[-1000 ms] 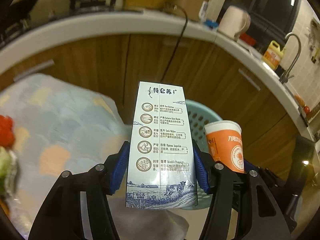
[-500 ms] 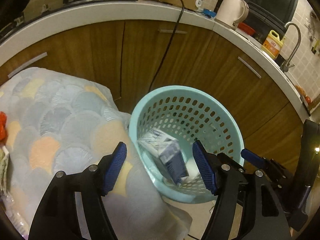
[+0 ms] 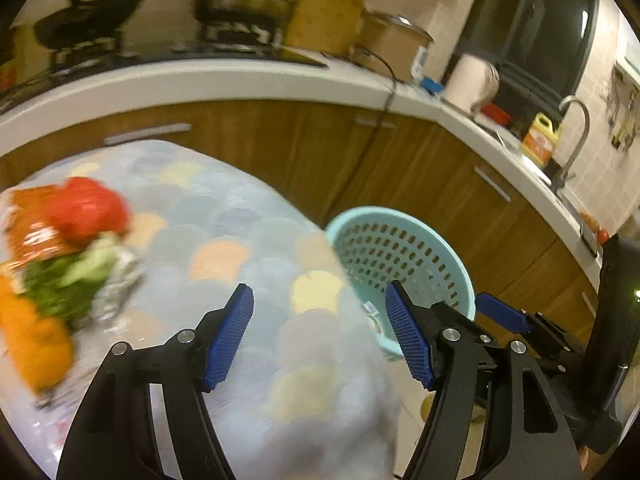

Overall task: Collect trash
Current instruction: 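Return both tools to the table and grasp the orange peel with the left tool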

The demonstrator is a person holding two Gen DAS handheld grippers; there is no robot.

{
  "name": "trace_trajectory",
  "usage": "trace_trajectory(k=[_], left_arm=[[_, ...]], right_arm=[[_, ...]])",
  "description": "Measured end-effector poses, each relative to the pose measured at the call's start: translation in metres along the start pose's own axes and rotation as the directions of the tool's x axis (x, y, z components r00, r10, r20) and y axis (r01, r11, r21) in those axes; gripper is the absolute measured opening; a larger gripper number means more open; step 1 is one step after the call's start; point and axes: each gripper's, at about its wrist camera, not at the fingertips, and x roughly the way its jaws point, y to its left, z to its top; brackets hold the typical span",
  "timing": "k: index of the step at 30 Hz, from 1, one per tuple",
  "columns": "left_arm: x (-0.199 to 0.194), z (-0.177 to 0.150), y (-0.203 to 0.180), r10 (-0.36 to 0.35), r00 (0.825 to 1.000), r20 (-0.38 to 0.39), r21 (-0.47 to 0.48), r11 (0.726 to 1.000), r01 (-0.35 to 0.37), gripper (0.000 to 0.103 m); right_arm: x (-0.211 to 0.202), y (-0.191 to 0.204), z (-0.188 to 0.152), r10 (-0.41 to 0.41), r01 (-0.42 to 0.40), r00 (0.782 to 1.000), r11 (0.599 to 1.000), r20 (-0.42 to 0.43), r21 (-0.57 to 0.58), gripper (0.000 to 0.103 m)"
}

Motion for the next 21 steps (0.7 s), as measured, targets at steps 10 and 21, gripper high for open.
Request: trace_trajectory(k=[10, 21], left_arm=[[-0.092, -0.029, 0.104, 0.182, 0.979, 0.092, -0.15, 0.974, -0.167, 0.067], [-0.068, -0.048, 0.168, 0.241, 0.97, -0.007, -0.197, 0.951, -0.238, 0.067]], right_arm=[[-0.035, 0.097, -0.021, 0.168, -0.15, 0.982, 0.971, 0.084, -0.187, 0.059], [-0.002, 0.147, -0.058, 0.253, -0.242, 0.967, 0.934, 0.007, -0.263, 0.059]])
